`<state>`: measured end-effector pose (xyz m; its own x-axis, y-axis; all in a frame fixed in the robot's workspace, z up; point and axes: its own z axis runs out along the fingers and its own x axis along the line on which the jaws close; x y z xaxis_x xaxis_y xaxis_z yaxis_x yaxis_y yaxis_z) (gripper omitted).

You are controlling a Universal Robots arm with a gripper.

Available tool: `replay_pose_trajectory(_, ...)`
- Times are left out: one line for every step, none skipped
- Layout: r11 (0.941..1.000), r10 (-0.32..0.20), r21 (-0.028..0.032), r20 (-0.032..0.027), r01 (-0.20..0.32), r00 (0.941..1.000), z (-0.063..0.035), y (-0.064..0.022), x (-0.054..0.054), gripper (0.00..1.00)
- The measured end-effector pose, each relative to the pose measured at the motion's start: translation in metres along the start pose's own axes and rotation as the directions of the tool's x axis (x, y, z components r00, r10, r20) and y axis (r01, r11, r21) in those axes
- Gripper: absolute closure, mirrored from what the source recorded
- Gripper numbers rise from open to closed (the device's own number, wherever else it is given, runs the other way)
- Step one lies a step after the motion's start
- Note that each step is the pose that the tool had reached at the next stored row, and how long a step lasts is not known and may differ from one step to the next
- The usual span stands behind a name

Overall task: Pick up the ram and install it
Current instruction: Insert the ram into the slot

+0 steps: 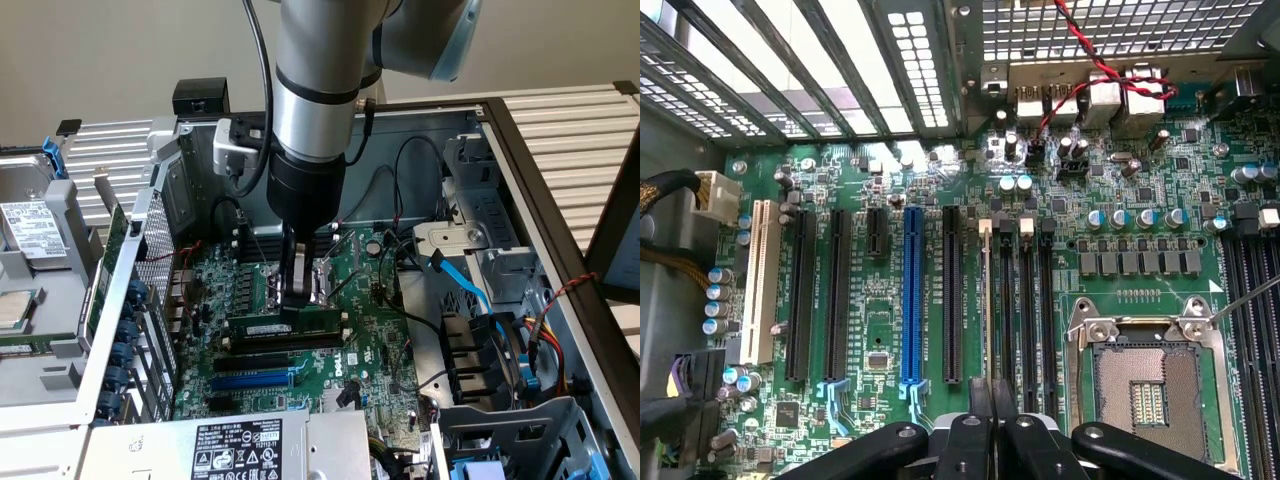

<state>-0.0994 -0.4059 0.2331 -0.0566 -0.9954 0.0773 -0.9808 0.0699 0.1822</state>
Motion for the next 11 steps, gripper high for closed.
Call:
replay_pose_trajectory(1.0, 0.0, 0.0, 0.0, 0.0, 1.0, 0.0, -0.0002, 0.0, 0.88)
replay_pose_trajectory(1.0, 0.0, 0.0, 0.0001, 0.0, 1.0, 0.0, -0.0004, 0.0, 0.88)
replay_pose_trajectory(1.0, 0.0, 0.0, 0.0001, 0.0, 1.0, 0.0, -0.0005, 0.0, 0.88)
replay_pose_trajectory(1.0, 0.0, 0.0001, 0.0001, 0.0, 1.0, 0.0, -0.0005, 0.0, 0.88)
replay_pose_trajectory(1.0, 0.0, 0.0, 0.0001, 0.0, 1.0, 0.0, -0.0005, 0.0, 0.88)
replay_pose_trajectory(1.0, 0.0, 0.0, 0.0001, 0.0, 1.0, 0.0, -0.0005, 0.0, 0.88)
replay_pose_trajectory(1.0, 0.0, -0.0001, -0.0001, 0.0, 1.0, 0.0001, -0.0005, 0.0, 0.88)
replay_pose_trajectory(1.0, 0.0, 0.0, 0.0, 0.0, 1.0, 0.0003, -0.0006, -0.0001, 0.88)
replay_pose_trajectory(1.0, 0.0, 0.0001, 0.0002, 0.0, 1.0, 0.0007, -0.0006, -0.0001, 0.88)
replay_pose_trajectory(1.0, 0.0, 0.0, 0.0001, 0.0, 1.0, 0.0011, -0.0007, -0.0001, 0.88)
replay_pose_trajectory(1.0, 0.0, 0.0, 0.0001, 0.0, 1.0, 0.0014, -0.0007, -0.0001, 0.88)
